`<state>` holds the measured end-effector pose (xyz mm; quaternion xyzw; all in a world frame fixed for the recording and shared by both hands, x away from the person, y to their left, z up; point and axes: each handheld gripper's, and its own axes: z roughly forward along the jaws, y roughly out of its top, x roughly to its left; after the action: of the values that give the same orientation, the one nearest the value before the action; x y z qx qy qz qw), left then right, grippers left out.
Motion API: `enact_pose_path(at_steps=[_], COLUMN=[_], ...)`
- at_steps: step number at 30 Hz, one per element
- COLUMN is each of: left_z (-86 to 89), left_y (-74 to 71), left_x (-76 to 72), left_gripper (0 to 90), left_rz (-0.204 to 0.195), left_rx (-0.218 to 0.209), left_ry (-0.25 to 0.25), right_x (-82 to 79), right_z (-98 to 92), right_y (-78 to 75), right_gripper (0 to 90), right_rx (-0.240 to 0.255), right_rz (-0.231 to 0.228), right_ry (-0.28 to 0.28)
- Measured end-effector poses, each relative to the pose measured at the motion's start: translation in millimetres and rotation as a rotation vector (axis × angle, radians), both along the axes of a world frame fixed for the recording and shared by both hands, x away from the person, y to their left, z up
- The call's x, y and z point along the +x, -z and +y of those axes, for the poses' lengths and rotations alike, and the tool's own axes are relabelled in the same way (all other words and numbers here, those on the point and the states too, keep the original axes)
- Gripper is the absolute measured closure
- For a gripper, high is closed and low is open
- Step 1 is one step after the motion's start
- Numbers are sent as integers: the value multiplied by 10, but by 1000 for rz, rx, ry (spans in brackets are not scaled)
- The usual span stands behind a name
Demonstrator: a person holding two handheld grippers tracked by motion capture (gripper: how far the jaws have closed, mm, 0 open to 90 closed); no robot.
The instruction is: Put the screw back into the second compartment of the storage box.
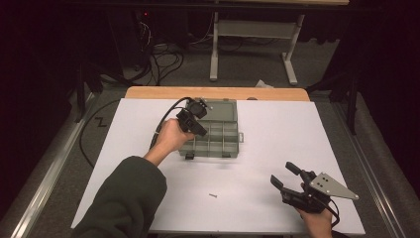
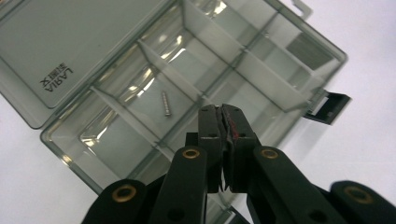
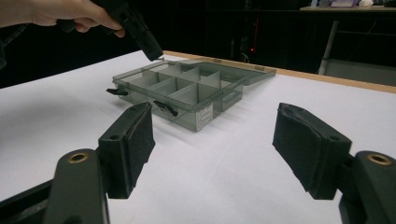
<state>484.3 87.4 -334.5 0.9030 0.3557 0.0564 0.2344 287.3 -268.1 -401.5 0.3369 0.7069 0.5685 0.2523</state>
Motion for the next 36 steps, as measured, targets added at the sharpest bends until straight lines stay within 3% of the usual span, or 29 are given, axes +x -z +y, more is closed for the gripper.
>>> enact_pose_path(at_steps=[7, 16, 25, 36], left_z=[46, 30, 18, 1], left_y=[44, 198, 277, 280], left_x=[109, 244, 310, 306], left_gripper=[869, 870, 869, 841], left_rz=[14, 45, 50, 32], left_rx=[-13, 16, 38, 29], left_ry=[-47, -81, -97, -102], right_x=[-4, 2, 6, 1], right_z=[1, -1, -3, 1], right_y=[-2, 1, 0, -1], right_gripper=[307, 307, 306, 306], right_rx=[4, 4, 7, 7], right_rz=[-1, 1, 3, 4], right_ry=[0, -3, -8, -13])
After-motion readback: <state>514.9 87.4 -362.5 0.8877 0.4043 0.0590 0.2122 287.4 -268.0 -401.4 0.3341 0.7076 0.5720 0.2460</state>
